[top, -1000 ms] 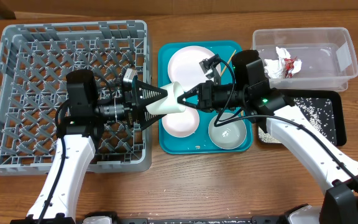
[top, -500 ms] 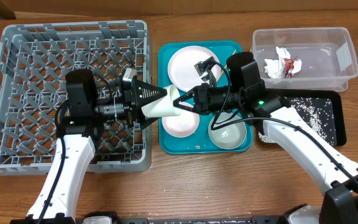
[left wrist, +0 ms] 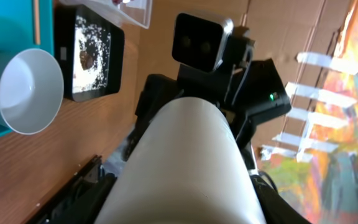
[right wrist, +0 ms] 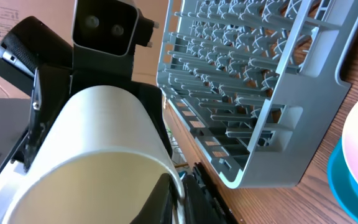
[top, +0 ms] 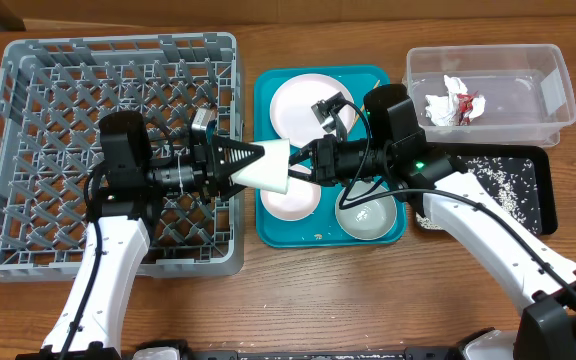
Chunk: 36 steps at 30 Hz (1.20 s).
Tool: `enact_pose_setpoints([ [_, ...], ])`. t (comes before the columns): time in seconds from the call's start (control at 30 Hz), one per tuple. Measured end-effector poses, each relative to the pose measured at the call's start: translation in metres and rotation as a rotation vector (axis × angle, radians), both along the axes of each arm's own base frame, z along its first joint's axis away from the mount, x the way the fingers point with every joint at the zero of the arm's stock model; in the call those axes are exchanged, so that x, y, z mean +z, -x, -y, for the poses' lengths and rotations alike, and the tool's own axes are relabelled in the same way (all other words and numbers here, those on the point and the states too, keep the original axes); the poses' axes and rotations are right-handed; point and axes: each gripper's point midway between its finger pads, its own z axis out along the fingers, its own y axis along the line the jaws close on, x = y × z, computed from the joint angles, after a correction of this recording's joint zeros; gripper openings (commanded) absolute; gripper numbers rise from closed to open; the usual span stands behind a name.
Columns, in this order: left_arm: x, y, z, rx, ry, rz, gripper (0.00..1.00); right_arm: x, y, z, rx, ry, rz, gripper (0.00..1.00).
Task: Sort waste into correct bins and load items into the dishwasher
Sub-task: 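Carry the cup with the left gripper and place it in the rack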
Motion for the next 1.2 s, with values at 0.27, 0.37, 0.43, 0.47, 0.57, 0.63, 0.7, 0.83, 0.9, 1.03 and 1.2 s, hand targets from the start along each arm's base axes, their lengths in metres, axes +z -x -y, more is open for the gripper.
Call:
enact_pose_setpoints([
  [0.27,0.009,-0.006,0.000,0.003,-0.011,0.122,0.22,-0.004,-0.001,0.002,0.003,0.014,0.030,0.78],
  [0.37,0.017,-0.010,-0.001,0.002,-0.016,0.217,0.23,-0.006,-0.006,0.008,-0.012,0.021,0.048,0.85],
  [0.43,0.021,-0.013,-0.001,0.008,-0.022,0.266,0.25,-0.009,-0.015,0.019,-0.041,0.032,0.047,0.88],
  [0.47,0.022,-0.015,-0.003,0.016,-0.025,0.273,0.25,-0.011,-0.018,0.024,-0.056,0.041,0.046,0.89],
  [0.57,0.020,-0.022,-0.011,0.062,-0.045,0.288,0.27,-0.022,-0.031,0.046,-0.120,0.087,0.024,0.93],
  [0.63,0.016,-0.031,-0.021,0.117,-0.072,0.289,0.28,-0.030,-0.037,0.059,-0.157,0.123,0.015,0.98],
  [0.7,0.006,-0.041,-0.033,0.191,-0.115,0.266,0.28,-0.040,-0.043,0.071,-0.198,0.176,0.020,1.00],
  [0.83,-0.029,-0.054,-0.058,0.337,-0.267,0.129,0.26,-0.053,-0.048,0.081,-0.245,0.255,0.023,1.00],
  [0.9,-0.045,-0.050,-0.067,0.368,-0.366,0.040,0.25,-0.058,-0.050,0.085,-0.266,0.289,0.025,1.00],
  [1.03,-0.044,-0.037,-0.085,0.376,-0.620,-0.048,0.25,-0.067,-0.056,0.094,-0.308,0.355,0.035,1.00],
  [1.2,-0.003,-0.007,-0.110,0.364,-0.966,-0.056,0.27,-0.075,-0.060,0.103,-0.348,0.414,0.045,1.00],
])
